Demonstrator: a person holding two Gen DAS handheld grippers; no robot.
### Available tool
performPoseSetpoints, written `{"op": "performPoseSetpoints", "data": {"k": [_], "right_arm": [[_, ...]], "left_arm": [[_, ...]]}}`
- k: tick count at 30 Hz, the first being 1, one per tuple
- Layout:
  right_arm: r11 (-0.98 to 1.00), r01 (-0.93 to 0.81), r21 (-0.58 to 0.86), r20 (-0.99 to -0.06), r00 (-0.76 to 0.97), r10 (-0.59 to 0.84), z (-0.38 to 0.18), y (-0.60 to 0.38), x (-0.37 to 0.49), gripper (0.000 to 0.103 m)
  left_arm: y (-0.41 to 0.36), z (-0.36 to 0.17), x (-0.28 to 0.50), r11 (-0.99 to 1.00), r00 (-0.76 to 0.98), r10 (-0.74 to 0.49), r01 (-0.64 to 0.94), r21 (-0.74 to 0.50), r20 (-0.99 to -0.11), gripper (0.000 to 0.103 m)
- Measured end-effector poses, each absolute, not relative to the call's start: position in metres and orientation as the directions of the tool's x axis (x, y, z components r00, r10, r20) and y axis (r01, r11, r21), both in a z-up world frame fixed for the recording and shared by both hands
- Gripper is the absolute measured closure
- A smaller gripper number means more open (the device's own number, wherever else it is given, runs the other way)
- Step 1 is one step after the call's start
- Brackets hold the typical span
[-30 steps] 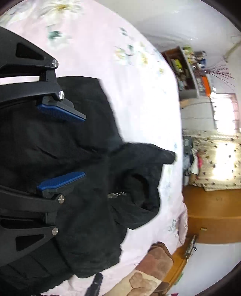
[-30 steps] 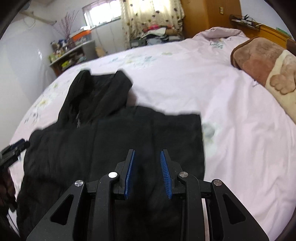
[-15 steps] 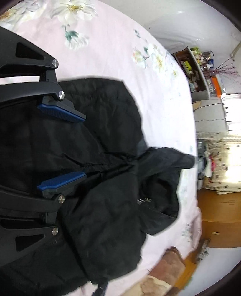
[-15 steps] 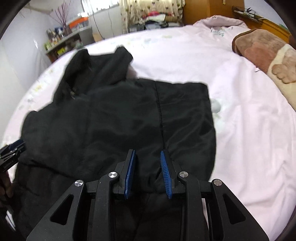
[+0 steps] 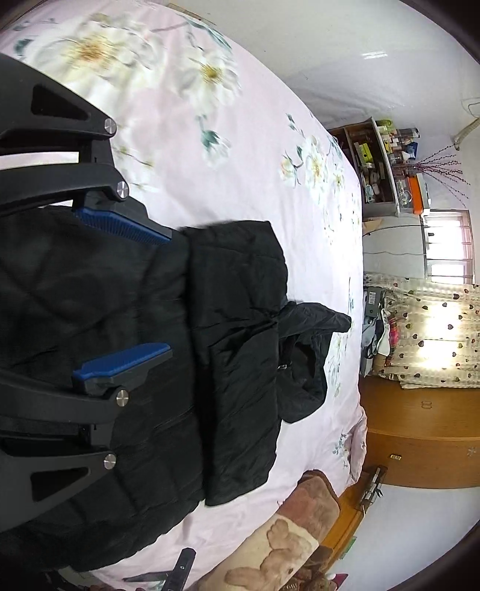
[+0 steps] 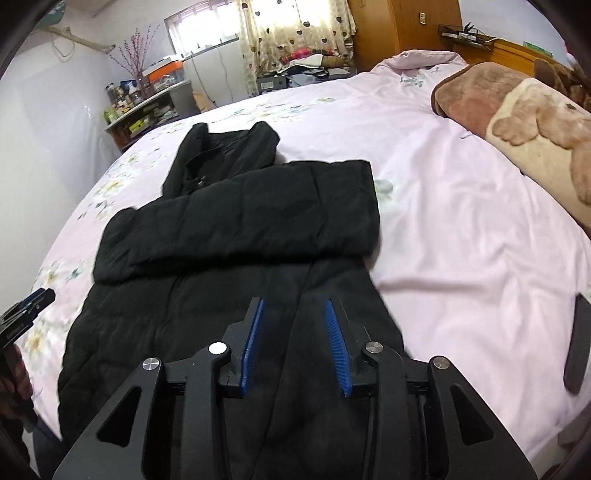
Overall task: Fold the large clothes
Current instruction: 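Move both tools to the jacket hem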
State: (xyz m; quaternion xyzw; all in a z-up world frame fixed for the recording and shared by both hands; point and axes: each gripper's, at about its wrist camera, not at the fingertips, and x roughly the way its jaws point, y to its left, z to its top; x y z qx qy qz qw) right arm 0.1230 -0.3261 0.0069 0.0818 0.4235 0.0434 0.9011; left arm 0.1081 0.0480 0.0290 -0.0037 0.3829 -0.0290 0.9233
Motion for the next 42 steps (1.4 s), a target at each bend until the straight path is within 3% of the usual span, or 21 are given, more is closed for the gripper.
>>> {"op": "performPoseSetpoints", "data": {"k": [14, 23, 33, 42], "right_arm": [[0.98, -0.098, 0.172, -0.736, 0.649, 0.194, 0.027, -0.297, 0.021, 0.061], [0.978, -0.1, 0.181, -0.741, 0.64, 0.202, 0.022, -0.297, -0.003, 0.061], [0.974, -0.124, 0.188, -0.725, 0.651, 0.222, 0.032, -0.29, 0.016, 0.059], [0.966, -0.177, 0.189, -0.712, 0.653, 0.259, 0.042, -0.27, 0.079, 0.055]], "left_arm": [[0.06, 0.055, 0.005, 0.998, 0.727, -0.068, 0.041, -0.055, -0.683, 0.041], [0.06, 0.05, -0.018, 0.998, 0.712, -0.059, 0.042, -0.041, -0.7, 0.041], [0.055, 0.056, 0.008, 0.997, 0.715, -0.073, 0.05, -0.053, -0.696, 0.037], [0.041, 0.067, 0.078, 0.991, 0.716, -0.134, 0.101, -0.087, -0.685, 0.036]]}}
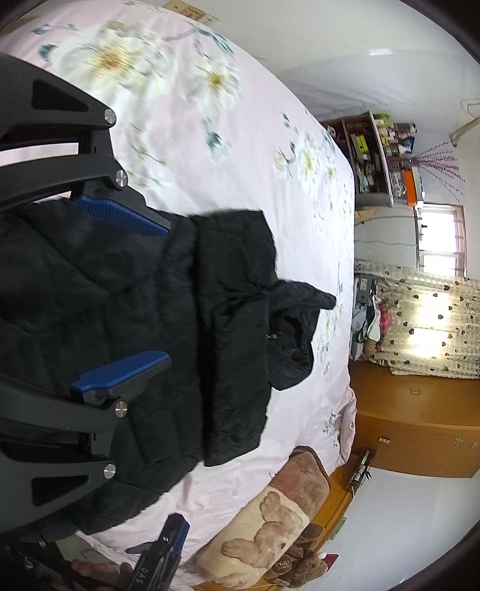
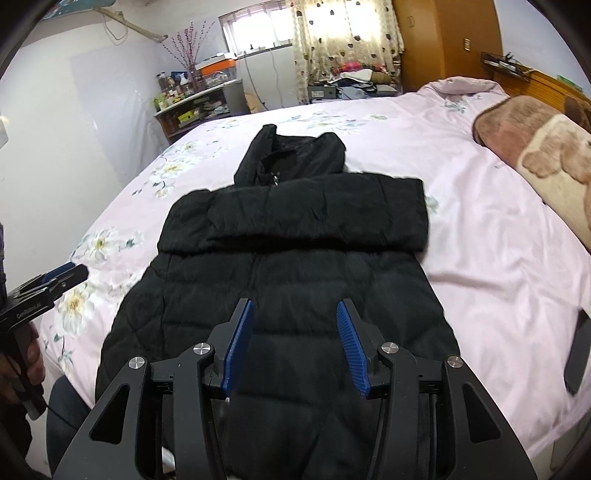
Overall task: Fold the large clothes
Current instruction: 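Move both tools to the jacket hem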
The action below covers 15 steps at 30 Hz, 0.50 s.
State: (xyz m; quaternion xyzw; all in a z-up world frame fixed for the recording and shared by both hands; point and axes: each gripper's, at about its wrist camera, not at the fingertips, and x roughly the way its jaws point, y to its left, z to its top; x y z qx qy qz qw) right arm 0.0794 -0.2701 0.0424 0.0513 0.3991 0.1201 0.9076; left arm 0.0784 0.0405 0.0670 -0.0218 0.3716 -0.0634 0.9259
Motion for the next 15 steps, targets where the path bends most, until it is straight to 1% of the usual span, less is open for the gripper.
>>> {"op": "performPoseSetpoints", "data": {"k": [3, 8, 11, 15], "right_arm": [[0.963, -0.196, 0.185, -0.716, 0.645, 0.268, 0.044, -0.265, 0.114, 0.055], [0.961, -0.219, 0.172, -0.727, 0.63, 0.273, 0.042, -0.258, 0.174, 0.055], [0.962, -0.214, 0.17, -0.737, 0.621, 0.268, 0.038, -0.257, 0.219, 0.055], [0.961, -0.201, 0.188, -0.743, 0.611, 0.273, 0.033, -0.259, 0.276, 0.055]], "left_arm": [[0.033, 0.071, 0.116, 0.987, 0.714, -0.16, 0.125, -0.101, -0.681, 0.036], [0.024, 0.074, 0.182, 0.986, 0.719, -0.165, 0.14, -0.092, -0.675, 0.034], [0.023, 0.07, 0.228, 0.985, 0.703, -0.173, 0.134, -0.11, -0.69, 0.034], [0.019, 0.061, 0.283, 0.986, 0.685, -0.165, 0.133, -0.1, -0.709, 0.034]]}}
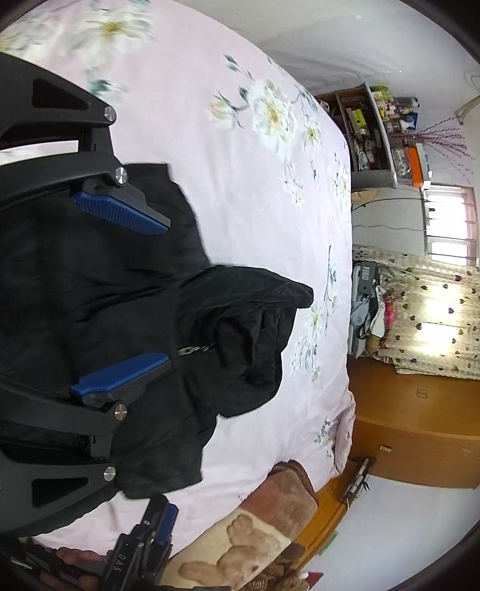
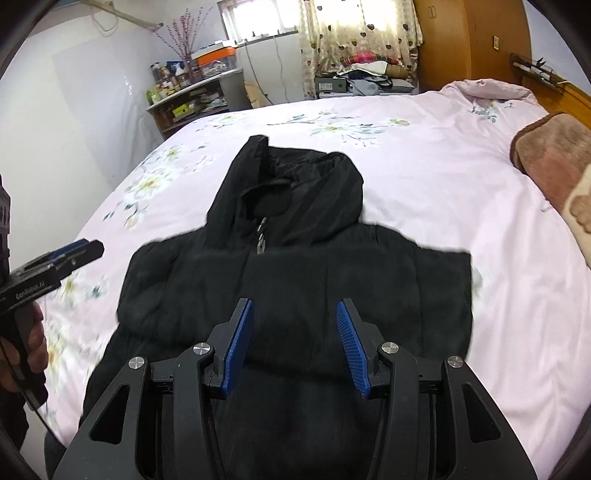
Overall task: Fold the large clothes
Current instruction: 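Move both tools to the jacket hem, then grasp the hem with both tools and lift it toward the hood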
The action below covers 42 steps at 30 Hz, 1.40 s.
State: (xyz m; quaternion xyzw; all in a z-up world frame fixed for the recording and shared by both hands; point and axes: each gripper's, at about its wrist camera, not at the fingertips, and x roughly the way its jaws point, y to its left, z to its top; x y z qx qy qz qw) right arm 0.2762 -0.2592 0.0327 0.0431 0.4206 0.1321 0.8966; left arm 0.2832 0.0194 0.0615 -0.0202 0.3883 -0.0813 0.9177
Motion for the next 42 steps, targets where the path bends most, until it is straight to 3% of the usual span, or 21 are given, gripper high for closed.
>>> {"op": "performPoseSetpoints", "data": {"k": [19, 20, 23, 24, 26, 37, 42], "right_arm": [[0.967, -0.07, 0.246, -0.814, 0.527, 0.245, -0.041, -0.277, 0.504, 0.055], [0.968, -0.067, 0.242, -0.814, 0.528, 0.24, -0.043, -0.278, 0.509, 0.055], [0.965, -0.054, 0.255, -0.818, 0.521, 0.245, -0.049, -0.278, 0.527, 0.055], [0.963, -0.053, 0.265, -0.822, 0.509, 0.254, -0.051, -0.277, 0.529, 0.055], [0.964, -0.062, 0.258, -0.822, 0.511, 0.253, -0.049, -0.274, 0.527, 0.097], [0.922, -0.142, 0.359, -0.637, 0.686, 0.353, 0.04, -0.299, 0.395, 0.098], [0.901, -0.113, 0.419, -0.623, 0.686, 0.376, 0.034, -0.316, 0.317, 0.098]], "left_arm": [[-0.001, -0.029, 0.492, 0.991, 0.581, -0.131, 0.047, -0.128, -0.803, 0.038], [-0.003, -0.033, 0.497, 0.99, 0.579, -0.135, 0.045, -0.135, -0.804, 0.045], [-0.007, -0.044, 0.507, 0.985, 0.546, -0.168, 0.051, -0.168, -0.821, 0.085], [-0.007, -0.045, 0.505, 0.983, 0.548, -0.178, 0.058, -0.176, -0.817, 0.092], [-0.006, -0.04, 0.495, 0.982, 0.573, -0.186, 0.076, -0.174, -0.798, 0.096], [0.032, 0.041, 0.369, 0.945, 0.705, -0.305, 0.143, -0.293, -0.64, 0.097], [0.039, 0.046, 0.312, 0.938, 0.708, -0.324, 0.155, -0.308, -0.628, 0.097]]}}
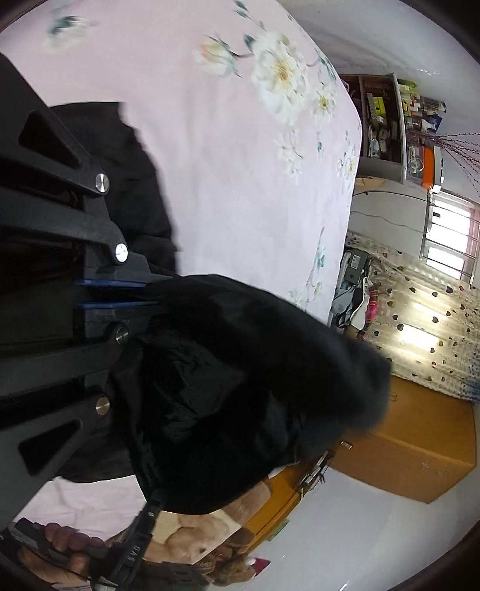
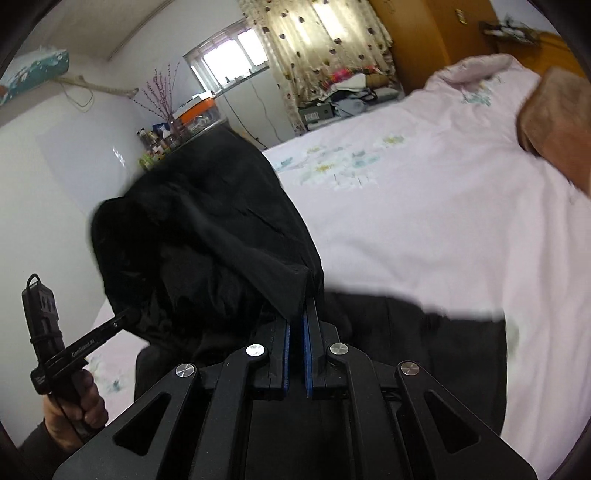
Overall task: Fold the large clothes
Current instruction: 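Grasp the hem with both tools and lift it toward the hood, then lay the held hem over the hood with both tools and release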
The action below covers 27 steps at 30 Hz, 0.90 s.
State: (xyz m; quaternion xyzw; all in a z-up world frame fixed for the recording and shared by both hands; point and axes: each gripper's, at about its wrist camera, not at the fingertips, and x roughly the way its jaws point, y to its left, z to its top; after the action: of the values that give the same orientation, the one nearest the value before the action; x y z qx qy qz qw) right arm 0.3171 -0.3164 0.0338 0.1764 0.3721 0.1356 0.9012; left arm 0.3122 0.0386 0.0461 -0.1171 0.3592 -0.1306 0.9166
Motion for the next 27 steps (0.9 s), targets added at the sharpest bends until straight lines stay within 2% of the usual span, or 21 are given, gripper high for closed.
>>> {"op": "performPoseSetpoints", "data": {"k": [10, 12, 15, 17, 20, 24, 27], "right_arm": [[0.88, 0.019, 0.475, -0.738, 0.553, 0.386, -0.035, -0.335, 0.246, 0.098], [0.88, 0.054, 0.472, -0.754, 0.543, 0.371, -0.037, -0.343, 0.235, 0.095], [0.863, 0.064, 0.501, -0.73, 0.566, 0.382, -0.027, -0.352, 0.227, 0.075], [0.857, 0.05, 0.513, -0.714, 0.579, 0.393, -0.02, -0.35, 0.228, 0.057], [0.855, 0.01, 0.518, -0.705, 0.571, 0.42, -0.015, -0.333, 0.241, 0.057], [0.856, -0.074, 0.511, -0.678, 0.578, 0.454, -0.013, -0.298, 0.25, 0.057], [0.878, -0.114, 0.465, -0.709, 0.547, 0.446, -0.03, -0.276, 0.245, 0.059]], "left_arm": [[0.053, 0.011, 0.232, 0.963, 0.623, -0.255, 0.095, -0.252, -0.739, 0.096], [0.063, 0.009, 0.215, 0.968, 0.609, -0.232, 0.072, -0.239, -0.758, 0.096], [0.076, 0.014, 0.199, 0.972, 0.618, -0.206, 0.038, -0.233, -0.759, 0.095], [0.079, 0.02, 0.193, 0.972, 0.633, -0.191, 0.014, -0.236, -0.75, 0.09], [0.071, 0.026, 0.199, 0.961, 0.657, -0.227, 0.029, -0.276, -0.719, 0.075], [0.035, 0.024, 0.218, 0.938, 0.653, -0.33, 0.145, -0.315, -0.681, 0.075], [0.009, -0.005, 0.23, 0.937, 0.589, -0.345, 0.18, -0.298, -0.731, 0.075]]}}
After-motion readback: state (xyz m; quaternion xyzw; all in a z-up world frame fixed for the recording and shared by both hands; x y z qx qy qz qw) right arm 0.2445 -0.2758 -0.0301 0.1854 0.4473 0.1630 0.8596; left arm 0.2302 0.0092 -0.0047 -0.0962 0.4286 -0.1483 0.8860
